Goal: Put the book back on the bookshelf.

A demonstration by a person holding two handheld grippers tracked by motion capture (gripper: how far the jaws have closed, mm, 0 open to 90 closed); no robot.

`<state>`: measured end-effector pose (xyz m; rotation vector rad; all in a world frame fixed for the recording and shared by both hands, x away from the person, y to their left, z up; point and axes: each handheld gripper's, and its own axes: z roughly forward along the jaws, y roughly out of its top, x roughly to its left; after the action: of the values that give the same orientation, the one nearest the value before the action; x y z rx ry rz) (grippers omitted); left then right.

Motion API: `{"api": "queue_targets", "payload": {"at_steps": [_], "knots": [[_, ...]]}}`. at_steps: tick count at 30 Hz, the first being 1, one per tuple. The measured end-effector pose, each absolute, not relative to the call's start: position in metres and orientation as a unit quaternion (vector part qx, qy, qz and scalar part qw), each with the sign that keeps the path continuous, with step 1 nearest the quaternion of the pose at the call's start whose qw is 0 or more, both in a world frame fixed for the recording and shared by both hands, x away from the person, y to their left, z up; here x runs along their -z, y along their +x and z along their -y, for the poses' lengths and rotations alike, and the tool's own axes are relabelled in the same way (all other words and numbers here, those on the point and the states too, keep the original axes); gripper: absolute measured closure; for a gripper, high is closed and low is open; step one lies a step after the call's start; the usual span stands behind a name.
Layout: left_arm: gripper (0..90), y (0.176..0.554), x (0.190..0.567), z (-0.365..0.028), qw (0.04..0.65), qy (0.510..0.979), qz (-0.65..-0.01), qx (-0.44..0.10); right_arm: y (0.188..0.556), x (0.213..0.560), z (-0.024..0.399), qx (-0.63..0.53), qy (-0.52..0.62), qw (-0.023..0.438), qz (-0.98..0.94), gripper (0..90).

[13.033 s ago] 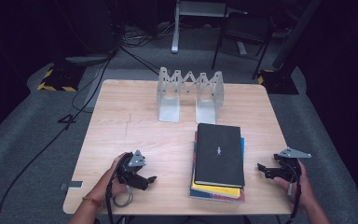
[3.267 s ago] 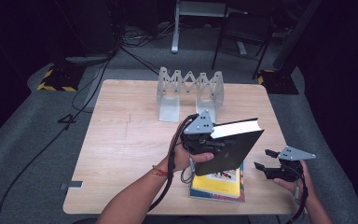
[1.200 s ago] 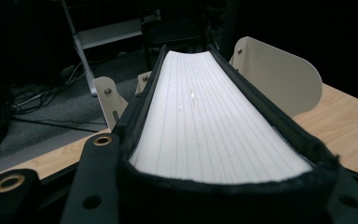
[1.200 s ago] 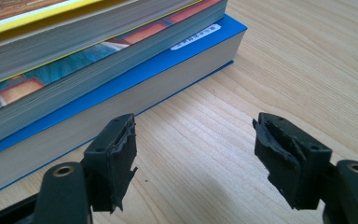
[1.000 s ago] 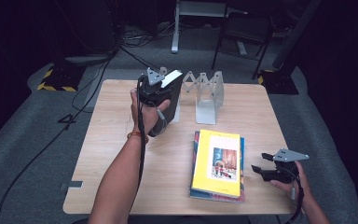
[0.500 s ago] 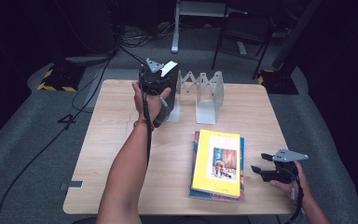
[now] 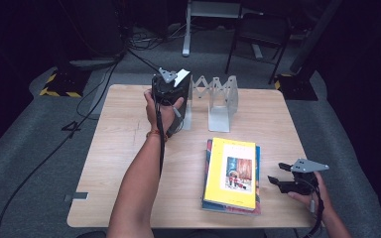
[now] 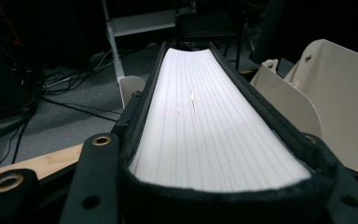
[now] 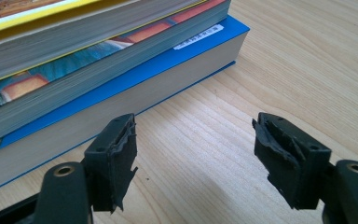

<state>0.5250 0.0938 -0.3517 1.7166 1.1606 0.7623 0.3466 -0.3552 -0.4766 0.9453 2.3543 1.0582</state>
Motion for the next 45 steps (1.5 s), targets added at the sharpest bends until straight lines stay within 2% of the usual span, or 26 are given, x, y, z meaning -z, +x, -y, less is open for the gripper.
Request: {"api": "queue_targets", "payload": {"at_steps": [12,23,32,45], "knots": [[48.9,0.493,0.363,-0.114,0.447,0.713,-0.453,-0.293,0.345,0.472,0.360,-0.386,0.344,0.198,-0.833,30.7],[43.0,0.506,0.356,-0.106,0.425,0.719,-0.454,-0.310,0.346,0.475,0.358,-0.380,0.343,0.191,-0.837,30.8],[52.1,0.504,0.353,-0.098,0.433,0.718,-0.451,-0.307,0.346,0.475,0.357,-0.379,0.340,0.193,-0.839,31.6],[52.7,0.533,0.334,-0.086,0.425,0.700,-0.475,-0.322,0.347,0.475,0.360,-0.383,0.343,0.192,-0.836,31.8]]}}
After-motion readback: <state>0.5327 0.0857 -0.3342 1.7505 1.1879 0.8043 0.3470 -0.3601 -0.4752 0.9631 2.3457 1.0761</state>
